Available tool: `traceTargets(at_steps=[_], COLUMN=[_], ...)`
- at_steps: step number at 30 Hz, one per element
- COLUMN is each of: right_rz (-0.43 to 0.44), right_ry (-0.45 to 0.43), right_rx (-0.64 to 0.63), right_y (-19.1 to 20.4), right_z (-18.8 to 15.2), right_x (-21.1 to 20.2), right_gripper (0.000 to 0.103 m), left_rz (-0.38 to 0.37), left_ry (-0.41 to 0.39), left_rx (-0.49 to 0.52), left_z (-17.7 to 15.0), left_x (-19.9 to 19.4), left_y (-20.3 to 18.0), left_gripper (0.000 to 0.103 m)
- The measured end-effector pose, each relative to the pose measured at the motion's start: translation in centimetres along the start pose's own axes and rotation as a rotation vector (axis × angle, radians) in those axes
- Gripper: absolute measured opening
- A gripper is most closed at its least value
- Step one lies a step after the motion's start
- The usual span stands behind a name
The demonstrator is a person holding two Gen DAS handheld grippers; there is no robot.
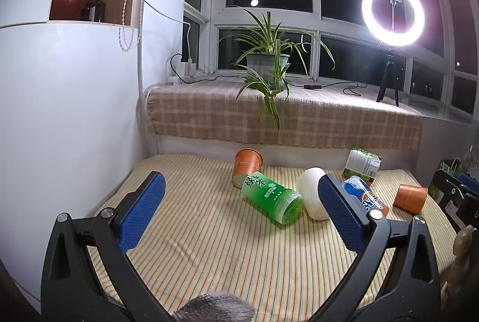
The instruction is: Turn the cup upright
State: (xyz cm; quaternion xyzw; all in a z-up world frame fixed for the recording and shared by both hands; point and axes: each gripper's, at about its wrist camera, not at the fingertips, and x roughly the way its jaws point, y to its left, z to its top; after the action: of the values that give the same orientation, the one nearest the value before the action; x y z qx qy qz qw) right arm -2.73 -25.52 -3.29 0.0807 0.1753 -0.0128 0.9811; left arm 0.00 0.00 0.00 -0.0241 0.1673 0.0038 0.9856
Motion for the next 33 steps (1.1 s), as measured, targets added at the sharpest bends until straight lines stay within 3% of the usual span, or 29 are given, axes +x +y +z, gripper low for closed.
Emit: traceTargets(at_steps=[33], right_rz=[-0.007], right_ry=[0.017], right_rx=[0.002], right_y=[-0.2], right_z=[-0.2], right_x=[0.5], right_gripper=[0.103], left_rz=[0.002], left_ry=[0.013], left_rx=[0.0], left_z=[-1.0], left_x=[1.0], left_y=[-0.1], left_gripper=[0.103])
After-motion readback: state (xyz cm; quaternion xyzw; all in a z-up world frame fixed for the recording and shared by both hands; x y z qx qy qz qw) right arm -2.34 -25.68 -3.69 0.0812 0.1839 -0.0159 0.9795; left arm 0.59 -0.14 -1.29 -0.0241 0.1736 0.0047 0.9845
